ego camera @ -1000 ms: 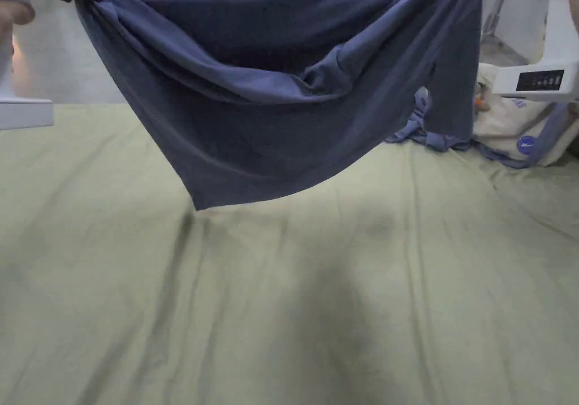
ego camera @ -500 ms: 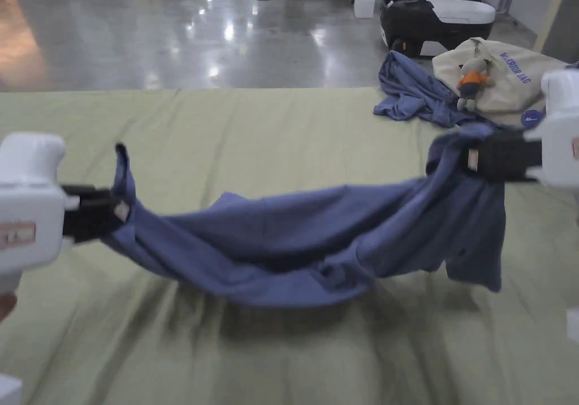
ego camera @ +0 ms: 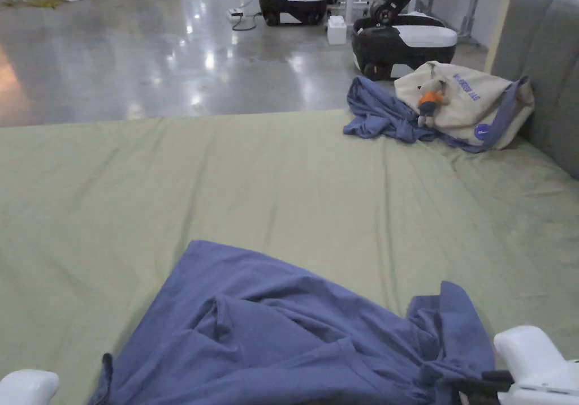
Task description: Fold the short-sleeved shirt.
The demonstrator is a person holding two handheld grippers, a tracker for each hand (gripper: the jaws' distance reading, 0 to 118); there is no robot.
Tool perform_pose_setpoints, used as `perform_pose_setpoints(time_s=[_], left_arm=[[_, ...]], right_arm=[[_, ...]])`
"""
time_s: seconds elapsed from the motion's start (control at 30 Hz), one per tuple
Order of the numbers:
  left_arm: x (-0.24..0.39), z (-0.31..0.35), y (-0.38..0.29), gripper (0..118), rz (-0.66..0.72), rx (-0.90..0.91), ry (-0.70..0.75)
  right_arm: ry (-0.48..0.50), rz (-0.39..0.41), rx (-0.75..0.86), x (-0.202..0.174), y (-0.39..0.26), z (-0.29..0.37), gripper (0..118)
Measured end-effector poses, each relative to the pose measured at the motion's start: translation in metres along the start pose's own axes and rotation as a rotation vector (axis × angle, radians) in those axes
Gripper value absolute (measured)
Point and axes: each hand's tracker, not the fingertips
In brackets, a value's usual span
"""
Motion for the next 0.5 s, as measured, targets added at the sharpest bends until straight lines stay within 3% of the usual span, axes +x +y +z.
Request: perform_pose_setpoints(time_s=[0.13,0.27,0.3,0.33,0.37,0.4,0.43,0.5], left_arm=[[-0.003,-0.018,0.005,8,0.01,-0.005,0.043],[0.014,-0.031,0.005,10,-0.074,-0.041,0.126],[0.019,-0.03,0.005,24,-0.093,-0.032,0.162],[0.023,-0.021,0.003,31,-0.121,0.013,0.191],[0.028,-0.006,0.0,38,-0.143,0.092,0.222],[0.031,0.008,-0.004,56,-0.16,0.159,0.256],[0.036,0.026,-0.008,73,-0.178,0.22,0.309],[0.043,0.066,-0.016,76,-0.191,0.362,0.378]], right_arm=[[-0.033,0.009,-0.016,-0.003,-0.01,-0.024,9],[-0.107,0.052,-0.038,-0.01,-0.016,-0.038,15],[-0.108,0.045,-0.033,-0.01,-0.019,-0.037,30],[-0.109,0.006,-0.01,-0.006,-0.023,-0.029,47],[-0.059,-0.061,0.031,0.0,-0.027,-0.018,63],[-0.013,-0.125,0.077,0.006,-0.031,-0.004,73],[0.003,-0.188,0.139,0.009,-0.036,0.019,78],[-0.075,-0.228,0.341,0.006,-0.046,0.069,80]])
